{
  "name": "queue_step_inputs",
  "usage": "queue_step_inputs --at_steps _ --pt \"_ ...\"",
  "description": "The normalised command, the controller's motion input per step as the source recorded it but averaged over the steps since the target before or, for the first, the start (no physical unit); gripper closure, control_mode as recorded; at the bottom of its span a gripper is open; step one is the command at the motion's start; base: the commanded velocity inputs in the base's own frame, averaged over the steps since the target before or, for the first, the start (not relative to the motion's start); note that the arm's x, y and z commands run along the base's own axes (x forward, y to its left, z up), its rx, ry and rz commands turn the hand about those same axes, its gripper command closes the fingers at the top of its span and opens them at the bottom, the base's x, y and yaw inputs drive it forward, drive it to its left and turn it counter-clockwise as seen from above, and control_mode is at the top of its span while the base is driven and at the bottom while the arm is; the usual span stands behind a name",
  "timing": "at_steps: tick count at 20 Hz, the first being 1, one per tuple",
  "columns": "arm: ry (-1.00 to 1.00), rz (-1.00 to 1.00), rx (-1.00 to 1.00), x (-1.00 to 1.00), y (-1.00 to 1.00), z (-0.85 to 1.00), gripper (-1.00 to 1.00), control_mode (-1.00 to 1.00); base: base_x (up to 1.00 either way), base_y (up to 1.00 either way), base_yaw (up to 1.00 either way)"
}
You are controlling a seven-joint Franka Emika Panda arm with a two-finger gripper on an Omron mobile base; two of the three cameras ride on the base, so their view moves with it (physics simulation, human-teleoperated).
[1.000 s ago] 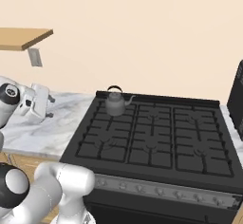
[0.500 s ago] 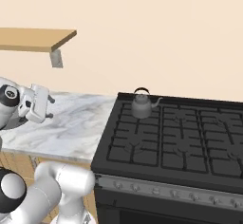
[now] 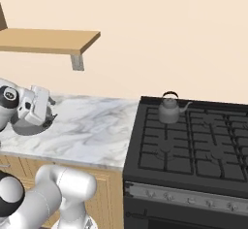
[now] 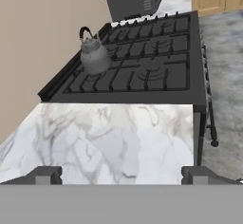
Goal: Pick the kettle from the cabinet and place it on a stove burner. Then pick the pot from the counter and place it on another stove burner. Finally, turn both burners on.
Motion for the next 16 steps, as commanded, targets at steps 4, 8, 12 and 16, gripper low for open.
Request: queue_step_inputs --at_steps 4,8,12,16 --pt "0.00 0.00 0.00 0.00 0.00 0.00 -1.00 1.00 0.13 0.01 0.00" --pt "0.00 0.00 0.00 0.00 0.00 0.00 -1.00 1.00 0.19 0.00 -0.03" --pt "0.00 0.00 0.00 0.00 0.00 0.00 -1.00 1.00 0.21 0.01 -0.02" --pt "0.00 0.00 0.00 0.00 0.00 0.00 -1.00 1.00 0.27 0.02 -0.01"
